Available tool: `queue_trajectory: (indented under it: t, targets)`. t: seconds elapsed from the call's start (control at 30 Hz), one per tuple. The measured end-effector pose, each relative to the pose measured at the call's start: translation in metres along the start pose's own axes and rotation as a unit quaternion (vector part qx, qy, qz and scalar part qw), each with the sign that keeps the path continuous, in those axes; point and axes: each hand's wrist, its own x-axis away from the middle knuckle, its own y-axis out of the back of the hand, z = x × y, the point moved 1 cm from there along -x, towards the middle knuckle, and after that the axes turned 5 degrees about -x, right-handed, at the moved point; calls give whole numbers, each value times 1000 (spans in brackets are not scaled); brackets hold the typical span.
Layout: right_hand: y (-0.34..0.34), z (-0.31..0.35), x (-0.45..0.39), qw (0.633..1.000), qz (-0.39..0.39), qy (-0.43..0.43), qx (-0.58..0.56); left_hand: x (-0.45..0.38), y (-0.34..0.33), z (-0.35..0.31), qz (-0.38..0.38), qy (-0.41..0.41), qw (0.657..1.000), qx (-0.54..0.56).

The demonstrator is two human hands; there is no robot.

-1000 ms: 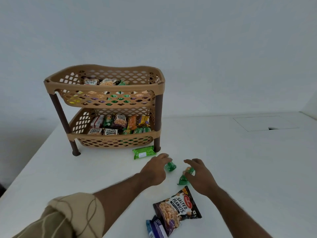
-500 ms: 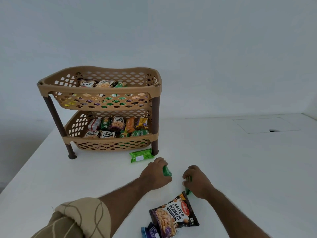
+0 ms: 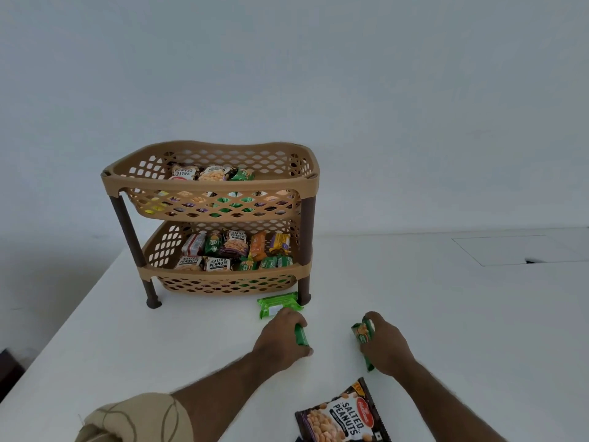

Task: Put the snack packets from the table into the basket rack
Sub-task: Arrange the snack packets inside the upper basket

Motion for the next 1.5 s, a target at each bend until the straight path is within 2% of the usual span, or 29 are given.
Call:
queue_trajectory:
  t: [0.2,0.4,0.5,0.63,0.83,0.93,1.03,1.17,1.3,1.5]
  targets:
    - [17,57,-9,973,-63,37,-219,0,58,-17,-75,-46,995,39]
    - [56,120,-14,912,-147,105,-368,-11,156,-59,-136,-140,981,17]
    - [81,151,-14,883,-202,136,-402,-12,202,-78,-163,-196,967,-17]
    - [105,190,-16,858,-226,177,-427,-12,259,-81,-192,-244,948,-70]
    - [130,245,-37,838,-229,231,-438,-48,316,-52,-255,-195,947,-31]
    - [138,270,-56,844,-222,250,-419,-79,329,-39,-272,-161,949,-17]
    - [144,295,-81,869,-199,240,-385,-118,335,-29,-243,-132,961,-12]
    - [142,320,-120,925,-172,223,-254,-177,335,-22,-163,-139,975,-55]
    - [132,339,-157,963,-141,204,-108,-228,327,-15,-109,-104,984,-96]
    - [118,359,-201,974,-111,176,90,-270,310,-1,-30,-88,986,-140]
